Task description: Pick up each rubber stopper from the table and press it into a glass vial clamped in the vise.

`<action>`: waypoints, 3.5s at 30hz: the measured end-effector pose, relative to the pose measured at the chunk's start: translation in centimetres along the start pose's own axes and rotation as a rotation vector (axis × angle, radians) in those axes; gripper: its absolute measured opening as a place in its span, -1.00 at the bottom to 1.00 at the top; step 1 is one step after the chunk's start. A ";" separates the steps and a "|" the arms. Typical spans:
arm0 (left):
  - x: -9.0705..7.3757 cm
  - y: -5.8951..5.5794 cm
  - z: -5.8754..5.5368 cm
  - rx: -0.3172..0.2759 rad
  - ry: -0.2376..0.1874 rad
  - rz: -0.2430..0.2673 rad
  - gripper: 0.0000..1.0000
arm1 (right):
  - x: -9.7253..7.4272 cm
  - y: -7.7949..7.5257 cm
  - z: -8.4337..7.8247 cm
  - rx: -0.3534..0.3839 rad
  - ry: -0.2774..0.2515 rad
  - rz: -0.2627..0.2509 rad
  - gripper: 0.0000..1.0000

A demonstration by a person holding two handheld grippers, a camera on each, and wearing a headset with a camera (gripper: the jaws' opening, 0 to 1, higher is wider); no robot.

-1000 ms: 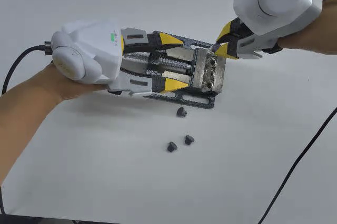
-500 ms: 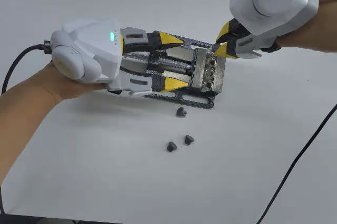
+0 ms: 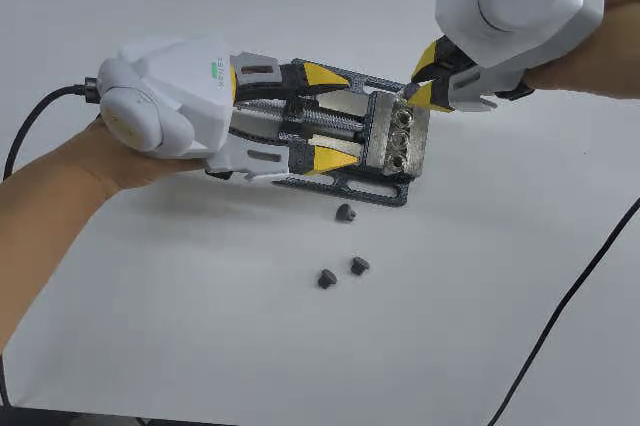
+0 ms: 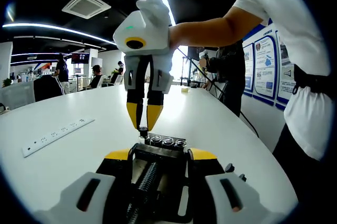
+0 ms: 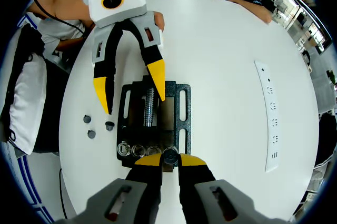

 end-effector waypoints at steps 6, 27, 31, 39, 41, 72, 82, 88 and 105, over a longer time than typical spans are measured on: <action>0.0 0.0 0.0 0.001 0.000 0.001 -0.22 | -0.1 0.0 0.1 -0.010 -0.005 0.008 -0.77; 0.1 0.3 0.2 0.004 0.000 0.001 -0.23 | -0.6 -0.1 0.1 -0.006 -0.039 0.010 -0.67; 0.2 0.4 0.4 0.009 0.000 0.001 -0.23 | -0.9 -0.3 -0.1 0.003 -0.053 0.006 -0.71; 0.4 0.6 0.6 0.013 0.002 0.002 -0.23 | -1.1 -0.2 -0.2 -0.007 -0.069 -0.006 -0.80; 0.4 0.5 0.6 0.014 0.004 0.002 -0.23 | -1.1 -0.1 -0.2 -0.021 -0.076 -0.006 -0.85; 0.2 0.6 0.3 0.003 0.004 0.012 -0.23 | -0.4 -0.2 -0.1 -0.039 -0.057 0.006 -0.90; 0.4 0.6 0.5 0.004 0.002 0.010 -0.24 | -0.4 0.0 0.0 -0.044 -0.056 0.010 -0.90; 0.5 0.5 0.7 0.005 0.003 0.008 -0.24 | -0.5 -0.1 -0.2 -0.049 -0.047 0.007 -0.90; 0.4 0.5 0.6 0.005 0.006 0.011 -0.24 | -0.3 -0.1 -0.2 -0.066 -0.039 0.013 -0.89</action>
Point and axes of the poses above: the centre of the closed fingertips' face, and the gripper's own axes: x roughly forward along the fingers, y roughly to its left, z roughly out of its top, the point moved 6 cm from there along -x, roughly backward along the fingers, and after that the axes turned 13 degrees about x, right-handed, at the moved point
